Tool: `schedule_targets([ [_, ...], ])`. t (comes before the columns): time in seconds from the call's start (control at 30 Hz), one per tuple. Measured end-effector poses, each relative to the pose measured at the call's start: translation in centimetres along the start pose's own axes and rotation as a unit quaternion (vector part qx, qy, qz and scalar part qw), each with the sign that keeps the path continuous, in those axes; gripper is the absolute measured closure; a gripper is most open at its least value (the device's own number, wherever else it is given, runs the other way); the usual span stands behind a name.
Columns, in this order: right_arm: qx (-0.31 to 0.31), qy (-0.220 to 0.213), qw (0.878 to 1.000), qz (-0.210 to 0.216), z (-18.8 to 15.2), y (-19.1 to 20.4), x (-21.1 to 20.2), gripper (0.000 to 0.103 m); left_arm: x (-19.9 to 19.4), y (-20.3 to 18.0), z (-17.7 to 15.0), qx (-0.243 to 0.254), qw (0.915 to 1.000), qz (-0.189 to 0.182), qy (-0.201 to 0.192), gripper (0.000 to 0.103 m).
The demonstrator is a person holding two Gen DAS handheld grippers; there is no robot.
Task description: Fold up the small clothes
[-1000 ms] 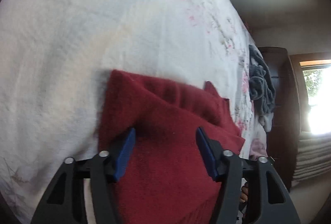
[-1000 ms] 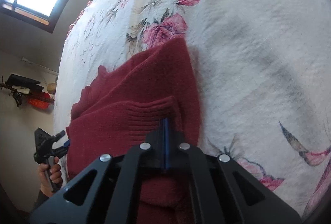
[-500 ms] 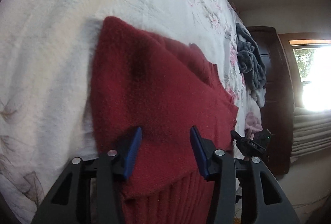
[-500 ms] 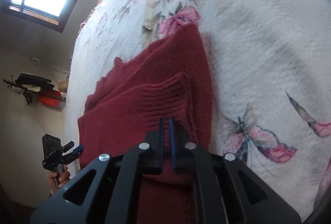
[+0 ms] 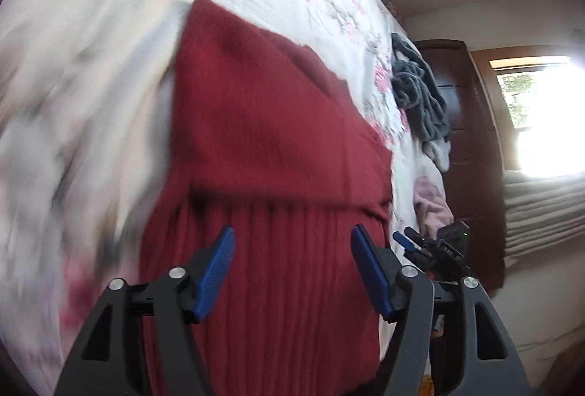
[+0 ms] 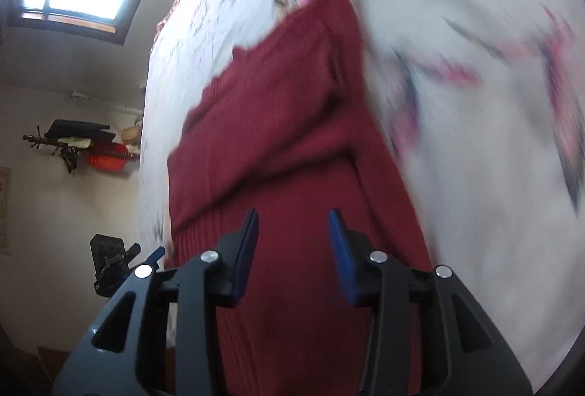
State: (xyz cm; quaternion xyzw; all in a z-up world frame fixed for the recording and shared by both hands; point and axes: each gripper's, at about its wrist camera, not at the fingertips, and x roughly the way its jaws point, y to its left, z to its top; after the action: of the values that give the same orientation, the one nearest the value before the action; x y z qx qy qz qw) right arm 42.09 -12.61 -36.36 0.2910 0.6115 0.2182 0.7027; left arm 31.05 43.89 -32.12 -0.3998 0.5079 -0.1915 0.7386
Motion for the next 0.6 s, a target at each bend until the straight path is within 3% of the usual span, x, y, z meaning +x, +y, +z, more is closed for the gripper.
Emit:
schedule_targets([
  [0.13,0.017,0.041,0.999,-0.009,-8.1,-3.4,-4.8,0.058,-4.8,1.7,-8.6,-0.011,0.9996,0.023,0.009,0.033],
  [0.23,0.033,0.063,0.997,0.003,-13.4,-4.6,-7.8,0.044,-6.2,3.0,-14.3,-0.031,0.998,0.039,0.039,0.032],
  [0.3,0.034,0.085,0.996,-0.015,-16.5,-5.1,-8.7,0.042,-6.8,4.2,-17.1,-0.04,0.9958,0.063,0.054,0.032],
  [0.47,0.038,0.095,0.994,-0.045,-19.2,-5.8,-9.3,0.042,-8.2,5.1,-20.0,-0.056,0.9963,0.045,0.047,0.031],
  [0.6,0.045,0.11,0.991,-0.06,-20.5,-6.1,-7.3,0.042,-8.2,6.9,-21.3,-0.084,0.9948,0.028,0.05,0.027],
])
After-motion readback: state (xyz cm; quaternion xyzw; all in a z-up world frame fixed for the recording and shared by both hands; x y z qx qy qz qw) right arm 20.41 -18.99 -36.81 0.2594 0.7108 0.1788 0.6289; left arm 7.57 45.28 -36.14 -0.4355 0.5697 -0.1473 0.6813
